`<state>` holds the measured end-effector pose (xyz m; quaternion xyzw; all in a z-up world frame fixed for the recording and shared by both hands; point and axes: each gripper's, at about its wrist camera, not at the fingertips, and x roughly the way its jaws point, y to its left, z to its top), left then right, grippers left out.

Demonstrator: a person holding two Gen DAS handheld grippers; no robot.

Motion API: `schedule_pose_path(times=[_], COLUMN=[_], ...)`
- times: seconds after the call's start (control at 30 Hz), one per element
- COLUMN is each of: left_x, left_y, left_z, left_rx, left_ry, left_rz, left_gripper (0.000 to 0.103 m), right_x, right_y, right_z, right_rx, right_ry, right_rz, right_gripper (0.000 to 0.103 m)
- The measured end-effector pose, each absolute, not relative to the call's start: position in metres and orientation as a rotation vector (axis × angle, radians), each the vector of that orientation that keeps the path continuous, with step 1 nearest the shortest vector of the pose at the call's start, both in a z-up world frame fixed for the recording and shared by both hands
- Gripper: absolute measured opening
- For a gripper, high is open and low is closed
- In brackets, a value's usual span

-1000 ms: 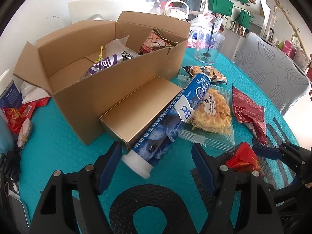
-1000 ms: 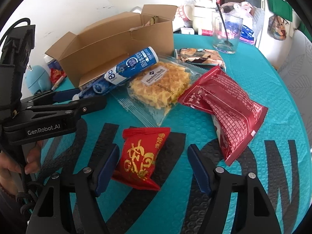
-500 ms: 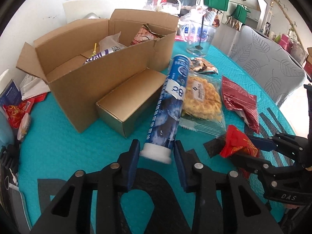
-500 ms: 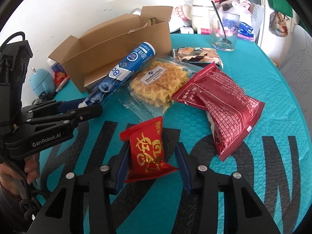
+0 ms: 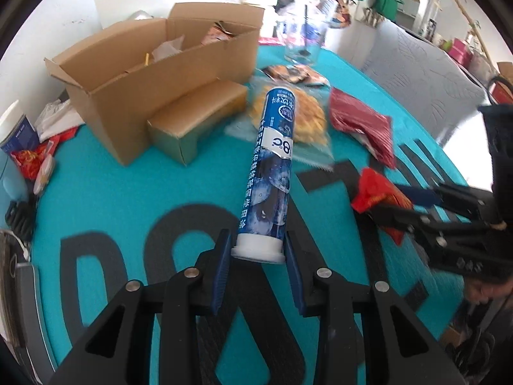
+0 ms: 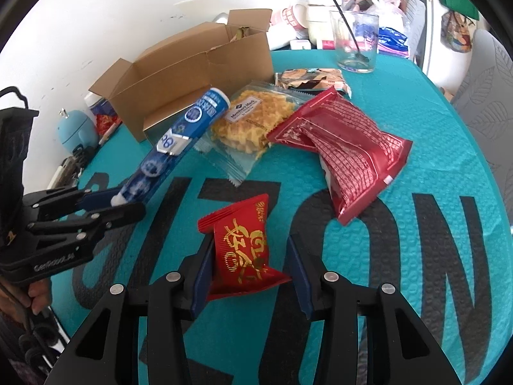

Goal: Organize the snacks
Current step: 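Grasp the blue-white tube with left tool while right tool grasps red candy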

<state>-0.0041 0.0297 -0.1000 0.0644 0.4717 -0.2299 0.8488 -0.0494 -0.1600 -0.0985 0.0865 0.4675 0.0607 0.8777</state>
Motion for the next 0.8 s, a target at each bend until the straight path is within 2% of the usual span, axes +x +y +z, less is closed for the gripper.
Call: schedule_pose_path(times=[0.5, 0.8], left_x=[-0.039, -0.021], left_y=[0.017, 0.004], left_z=[-0.106, -0.107], left_rx=[0.252, 0.223], left_ry=[1.075, 1.019], left_rz=[-0.49, -0.479], left_gripper=[0.032, 0.038], right_x=[-0.076, -0.073], right_y=[-0.162, -0.173], right_z=[-0.095, -0.097], right_rx=[0.161, 0.215], right_ry=[1.0, 0.997], right_rz=[0.141, 0.138], right_gripper=[0.044, 0.048])
